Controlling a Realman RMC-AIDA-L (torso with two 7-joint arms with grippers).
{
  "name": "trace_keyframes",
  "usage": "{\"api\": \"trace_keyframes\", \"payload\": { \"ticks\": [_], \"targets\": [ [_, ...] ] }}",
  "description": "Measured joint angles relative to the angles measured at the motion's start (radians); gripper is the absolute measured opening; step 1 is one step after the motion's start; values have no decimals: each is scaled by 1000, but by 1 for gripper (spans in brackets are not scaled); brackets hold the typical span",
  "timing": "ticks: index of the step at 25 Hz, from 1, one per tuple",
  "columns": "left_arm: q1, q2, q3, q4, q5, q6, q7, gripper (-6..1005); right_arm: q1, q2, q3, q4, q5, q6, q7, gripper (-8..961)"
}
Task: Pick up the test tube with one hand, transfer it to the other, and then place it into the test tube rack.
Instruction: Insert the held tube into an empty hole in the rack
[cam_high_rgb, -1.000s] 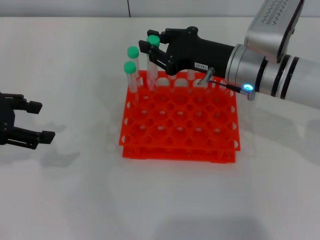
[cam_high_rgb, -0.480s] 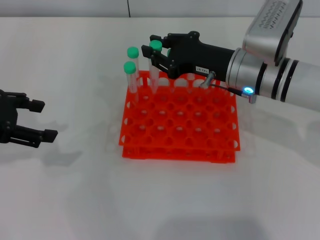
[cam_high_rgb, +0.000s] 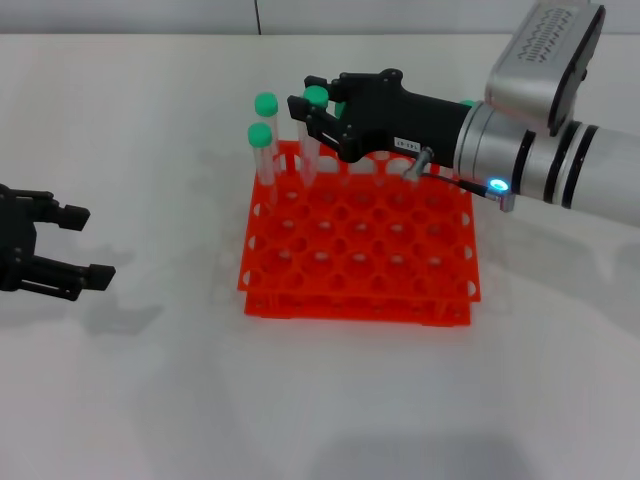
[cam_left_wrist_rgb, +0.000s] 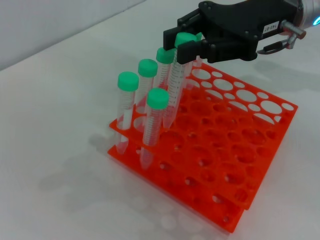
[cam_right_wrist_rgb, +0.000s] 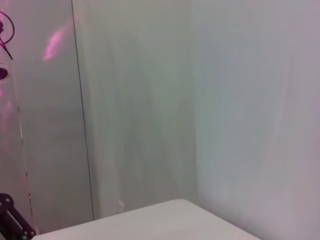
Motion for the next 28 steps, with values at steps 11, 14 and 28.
{"api": "trace_keyframes", "payload": {
  "ticks": [11, 14, 28],
  "targets": [
    [0, -5, 0, 0, 6, 0, 0, 887, 4, 0, -32, 13, 32, 21, 13, 258],
    [0, -6, 0, 1, 6, 0, 0, 887, 4, 0, -32, 13, 31, 22, 13, 259],
    [2, -7, -1, -1, 6, 0, 4, 887, 8, 0, -33, 12, 29, 22, 51, 259]
  ]
}}
